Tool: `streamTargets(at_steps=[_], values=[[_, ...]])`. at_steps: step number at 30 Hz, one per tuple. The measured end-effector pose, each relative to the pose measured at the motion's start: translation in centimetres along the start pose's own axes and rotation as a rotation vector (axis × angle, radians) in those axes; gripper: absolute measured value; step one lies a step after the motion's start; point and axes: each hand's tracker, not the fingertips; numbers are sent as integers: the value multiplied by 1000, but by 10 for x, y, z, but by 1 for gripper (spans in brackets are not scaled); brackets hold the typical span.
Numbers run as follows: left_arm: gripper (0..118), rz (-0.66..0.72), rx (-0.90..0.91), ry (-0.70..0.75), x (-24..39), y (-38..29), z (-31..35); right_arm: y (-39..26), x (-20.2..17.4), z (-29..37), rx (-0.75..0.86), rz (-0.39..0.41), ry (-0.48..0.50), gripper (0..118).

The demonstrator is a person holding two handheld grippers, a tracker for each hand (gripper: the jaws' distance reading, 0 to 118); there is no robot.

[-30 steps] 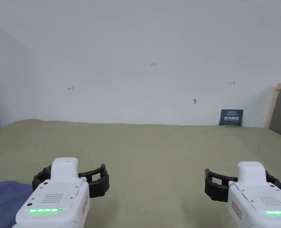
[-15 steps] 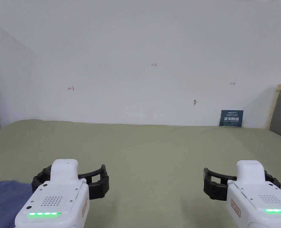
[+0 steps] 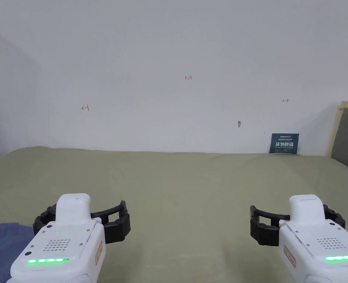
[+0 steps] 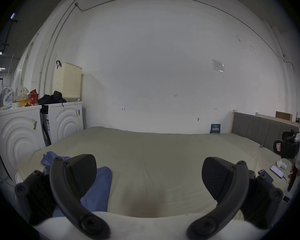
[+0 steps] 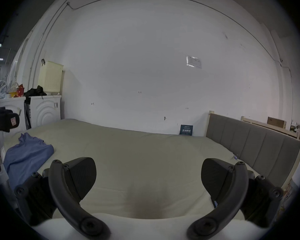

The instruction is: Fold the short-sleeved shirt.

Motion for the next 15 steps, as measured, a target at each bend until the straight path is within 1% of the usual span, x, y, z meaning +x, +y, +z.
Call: streamTargets(at_steps=[3,4,6,9,15], values=[[118,-4,8,-1,-1,2,0,2,-2,1,2,17,16,118],[118,-5,9,5,-2,3,0,2,-4,0,-8,35,3,118],[118,-1,11,13,-3,3,-1,1,-6,-2,-13,43,-7,118],[118,18,-8,10,-4,3,-1,0,-5,-3,-39,23,4,118],[118,-7,-10,4,-6,0,0,0,-1,-1,-35,-27,-9,118]])
